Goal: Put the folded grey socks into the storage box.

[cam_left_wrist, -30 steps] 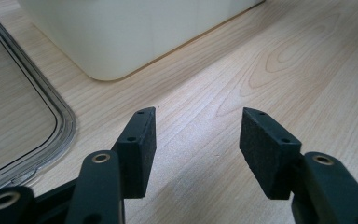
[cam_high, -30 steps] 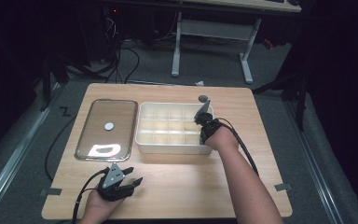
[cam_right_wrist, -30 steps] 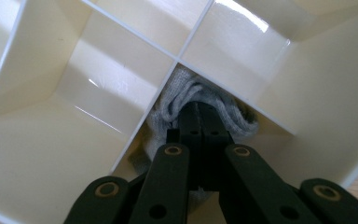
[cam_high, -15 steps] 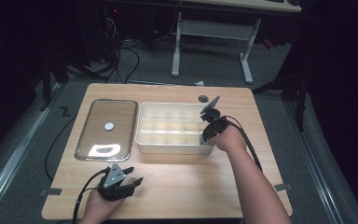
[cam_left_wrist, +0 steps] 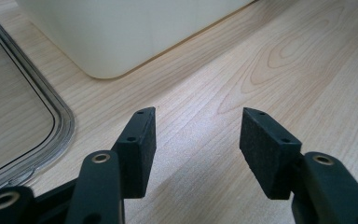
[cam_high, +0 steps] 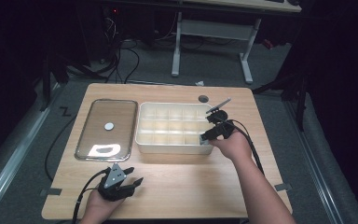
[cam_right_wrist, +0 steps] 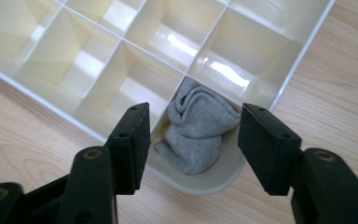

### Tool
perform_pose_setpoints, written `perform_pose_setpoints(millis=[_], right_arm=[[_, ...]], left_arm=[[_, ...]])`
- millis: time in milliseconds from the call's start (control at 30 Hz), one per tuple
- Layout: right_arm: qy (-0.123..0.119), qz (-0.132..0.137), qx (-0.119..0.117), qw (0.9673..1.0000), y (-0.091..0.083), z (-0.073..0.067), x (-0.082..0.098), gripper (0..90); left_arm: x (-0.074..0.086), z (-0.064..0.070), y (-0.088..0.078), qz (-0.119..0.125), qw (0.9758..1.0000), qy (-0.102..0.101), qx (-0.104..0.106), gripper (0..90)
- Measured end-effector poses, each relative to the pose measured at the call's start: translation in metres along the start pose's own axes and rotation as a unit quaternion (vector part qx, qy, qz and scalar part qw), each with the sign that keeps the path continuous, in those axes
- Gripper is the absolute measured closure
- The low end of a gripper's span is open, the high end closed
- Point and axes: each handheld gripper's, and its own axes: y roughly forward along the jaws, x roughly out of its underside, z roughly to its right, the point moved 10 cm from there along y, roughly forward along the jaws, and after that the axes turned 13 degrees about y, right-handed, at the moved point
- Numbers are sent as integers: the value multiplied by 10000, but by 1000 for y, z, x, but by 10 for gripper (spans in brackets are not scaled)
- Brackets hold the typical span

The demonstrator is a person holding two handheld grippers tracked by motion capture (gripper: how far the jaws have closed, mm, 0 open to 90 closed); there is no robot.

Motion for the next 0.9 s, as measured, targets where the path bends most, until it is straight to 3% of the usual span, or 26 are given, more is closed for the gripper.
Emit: perform_pose_setpoints(millis=[167, 333, 367, 500, 733, 833, 900], right_arm=[[-286, 479, 84, 9984, -8, 1, 10, 391], [-195, 806, -193, 9964, -15, -2, 26, 377], [-251, 982, -183, 9947, -16, -2, 33, 376], [-164, 1159, -314, 9926, -18, -4, 43, 359], [-246, 1640, -328, 9856, -18, -10, 68, 365], [-384, 1922, -310, 9801, -13, -16, 83, 377], [-416, 1968, -335, 9790, -11, -18, 87, 377]], left_arm=[[0, 1, 0, 2, 10000, -3, -1, 463], [0, 2, 1, 8, 10000, -10, 21, 464], [-1, 2, 1, 11, 10000, -13, 23, 463], [-1, 3, 0, 33, 10000, -29, 42, 464], [-2, 3, -1, 37, 10000, -51, 45, 464], [-2, 2, -1, 49, 10000, -69, 45, 464], [-2, 2, -1, 49, 9999, -75, 50, 465]])
